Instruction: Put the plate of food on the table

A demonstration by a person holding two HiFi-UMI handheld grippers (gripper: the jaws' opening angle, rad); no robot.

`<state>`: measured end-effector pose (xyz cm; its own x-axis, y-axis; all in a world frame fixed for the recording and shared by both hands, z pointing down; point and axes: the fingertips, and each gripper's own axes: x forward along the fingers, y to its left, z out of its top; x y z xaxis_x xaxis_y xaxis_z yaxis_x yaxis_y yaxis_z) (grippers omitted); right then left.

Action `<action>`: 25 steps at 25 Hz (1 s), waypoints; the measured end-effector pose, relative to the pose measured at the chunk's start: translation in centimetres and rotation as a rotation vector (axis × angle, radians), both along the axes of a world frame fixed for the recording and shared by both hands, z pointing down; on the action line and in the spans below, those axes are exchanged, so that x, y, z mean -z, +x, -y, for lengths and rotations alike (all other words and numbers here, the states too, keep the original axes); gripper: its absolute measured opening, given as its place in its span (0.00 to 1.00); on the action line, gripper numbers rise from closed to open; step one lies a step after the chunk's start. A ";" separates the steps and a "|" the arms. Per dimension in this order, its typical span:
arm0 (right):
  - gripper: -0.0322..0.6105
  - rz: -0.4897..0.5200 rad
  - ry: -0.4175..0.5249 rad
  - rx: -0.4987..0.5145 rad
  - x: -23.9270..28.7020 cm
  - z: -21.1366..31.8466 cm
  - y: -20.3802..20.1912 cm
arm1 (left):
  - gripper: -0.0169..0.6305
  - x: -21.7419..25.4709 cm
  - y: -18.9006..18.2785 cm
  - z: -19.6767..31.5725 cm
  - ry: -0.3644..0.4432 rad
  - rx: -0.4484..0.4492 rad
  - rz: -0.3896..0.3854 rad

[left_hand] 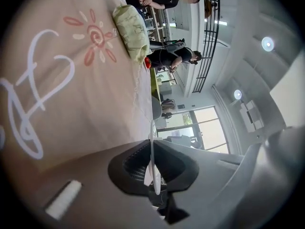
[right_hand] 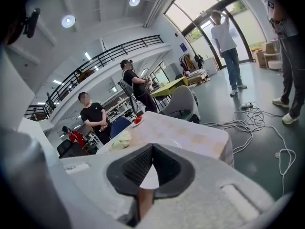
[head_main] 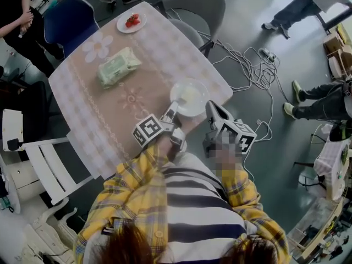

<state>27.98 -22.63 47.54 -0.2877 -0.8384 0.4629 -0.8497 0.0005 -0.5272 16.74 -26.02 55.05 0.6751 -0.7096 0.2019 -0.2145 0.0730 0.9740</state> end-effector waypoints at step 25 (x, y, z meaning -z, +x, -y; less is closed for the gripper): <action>0.04 0.007 -0.054 0.122 -3.6 5.7 2.3 | 0.04 -1.6 3.4 6.4 -0.053 0.064 0.068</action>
<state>30.24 -28.32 51.11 -0.3897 -0.7708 0.5040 -0.8412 0.0751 -0.5355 20.11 -32.37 56.61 0.6123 -0.7380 0.2837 -0.2729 0.1396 0.9519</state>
